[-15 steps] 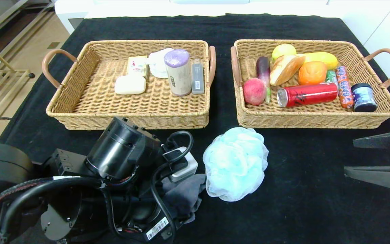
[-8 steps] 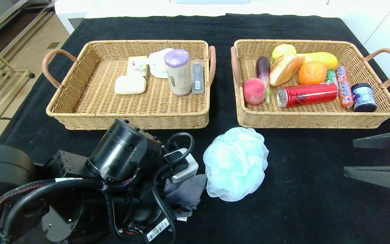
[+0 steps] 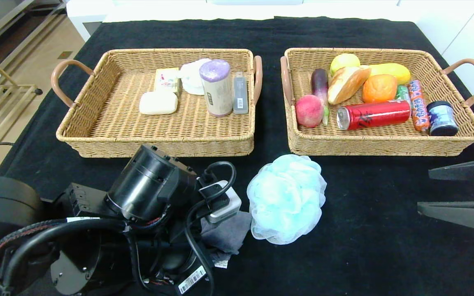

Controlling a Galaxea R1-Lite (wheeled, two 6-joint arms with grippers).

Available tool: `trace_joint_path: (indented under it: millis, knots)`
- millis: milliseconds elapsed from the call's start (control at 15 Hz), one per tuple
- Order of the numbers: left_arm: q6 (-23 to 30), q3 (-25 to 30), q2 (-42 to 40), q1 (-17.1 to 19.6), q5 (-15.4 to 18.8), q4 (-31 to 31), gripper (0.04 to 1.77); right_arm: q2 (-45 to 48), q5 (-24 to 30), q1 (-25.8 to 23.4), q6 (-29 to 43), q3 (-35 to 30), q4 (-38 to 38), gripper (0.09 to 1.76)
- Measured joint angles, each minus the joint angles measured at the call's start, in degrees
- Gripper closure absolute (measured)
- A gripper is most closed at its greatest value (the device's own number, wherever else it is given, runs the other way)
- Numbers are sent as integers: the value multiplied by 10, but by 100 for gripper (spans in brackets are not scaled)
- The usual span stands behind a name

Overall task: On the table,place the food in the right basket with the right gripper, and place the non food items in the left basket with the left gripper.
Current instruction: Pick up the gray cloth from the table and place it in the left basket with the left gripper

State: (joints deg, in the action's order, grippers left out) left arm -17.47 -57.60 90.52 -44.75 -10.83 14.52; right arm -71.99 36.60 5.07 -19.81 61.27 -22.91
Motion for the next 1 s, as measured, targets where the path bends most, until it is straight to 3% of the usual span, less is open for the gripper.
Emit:
trace_joint_path:
  millis: [667, 1000]
  knots:
    - [-1, 0, -32, -1, -7, 0, 154, 0, 0, 0, 0, 0, 0, 14]
    - [-4, -27, -78, 6, -30, 2, 154, 0, 0, 0, 0, -1, 0, 14]
